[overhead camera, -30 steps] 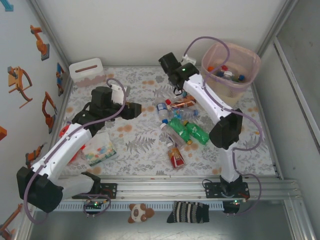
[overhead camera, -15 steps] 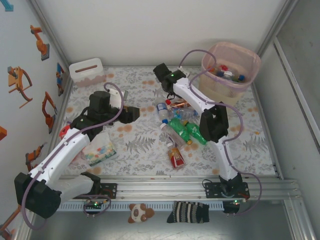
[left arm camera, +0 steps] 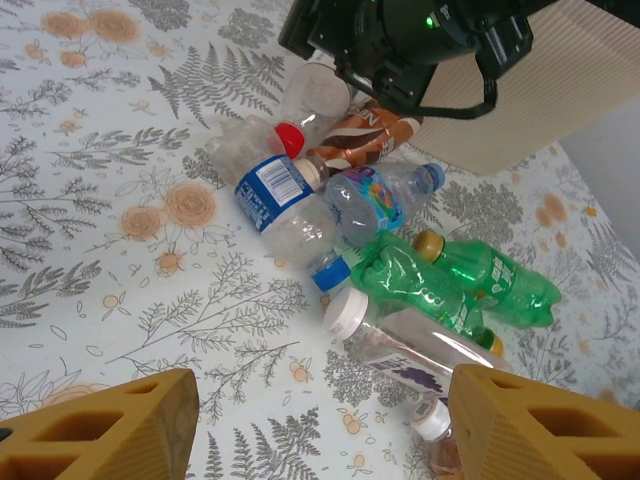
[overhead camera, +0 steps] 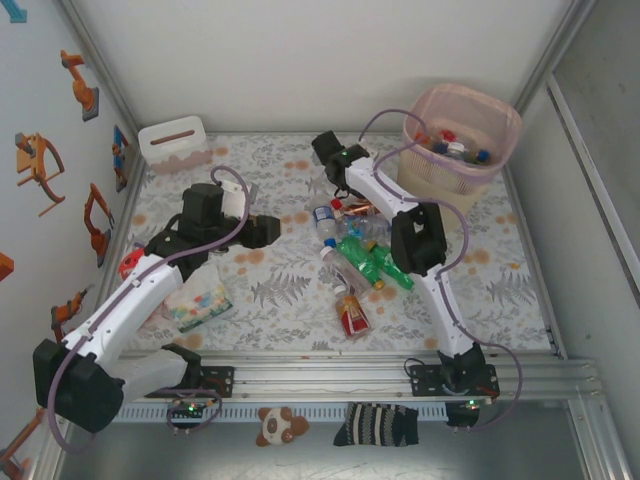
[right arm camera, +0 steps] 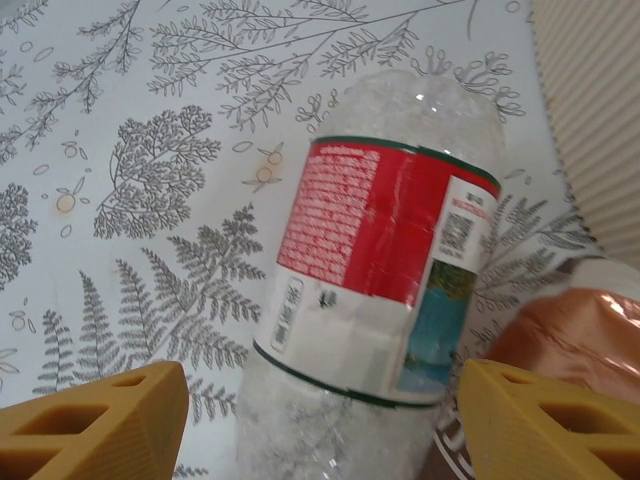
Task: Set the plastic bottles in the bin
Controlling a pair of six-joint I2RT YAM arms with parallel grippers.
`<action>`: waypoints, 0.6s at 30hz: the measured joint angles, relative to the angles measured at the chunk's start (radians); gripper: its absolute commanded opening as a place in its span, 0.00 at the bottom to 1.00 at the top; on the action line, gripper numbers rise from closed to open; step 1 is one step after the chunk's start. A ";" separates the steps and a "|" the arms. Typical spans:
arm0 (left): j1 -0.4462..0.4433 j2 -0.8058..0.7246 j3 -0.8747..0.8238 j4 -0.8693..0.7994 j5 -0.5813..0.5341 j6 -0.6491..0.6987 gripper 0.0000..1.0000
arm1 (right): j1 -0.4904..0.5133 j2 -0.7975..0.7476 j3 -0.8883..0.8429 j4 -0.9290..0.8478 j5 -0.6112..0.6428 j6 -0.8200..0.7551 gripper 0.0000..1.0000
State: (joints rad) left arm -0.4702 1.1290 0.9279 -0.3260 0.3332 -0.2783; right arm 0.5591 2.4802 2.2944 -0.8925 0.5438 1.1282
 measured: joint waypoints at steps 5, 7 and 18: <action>0.000 0.011 0.000 0.001 0.001 -0.001 0.66 | -0.013 0.052 0.058 0.012 -0.016 -0.023 0.72; 0.000 0.013 0.000 0.005 0.001 -0.003 0.66 | -0.016 0.072 0.079 0.019 -0.029 -0.037 0.72; 0.000 0.047 0.000 0.017 0.004 -0.007 0.66 | -0.021 0.145 0.128 0.058 -0.111 -0.117 0.74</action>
State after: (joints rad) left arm -0.4702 1.1763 0.9279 -0.3092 0.3370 -0.2855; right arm 0.5377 2.6247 2.4222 -0.8345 0.4328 1.0111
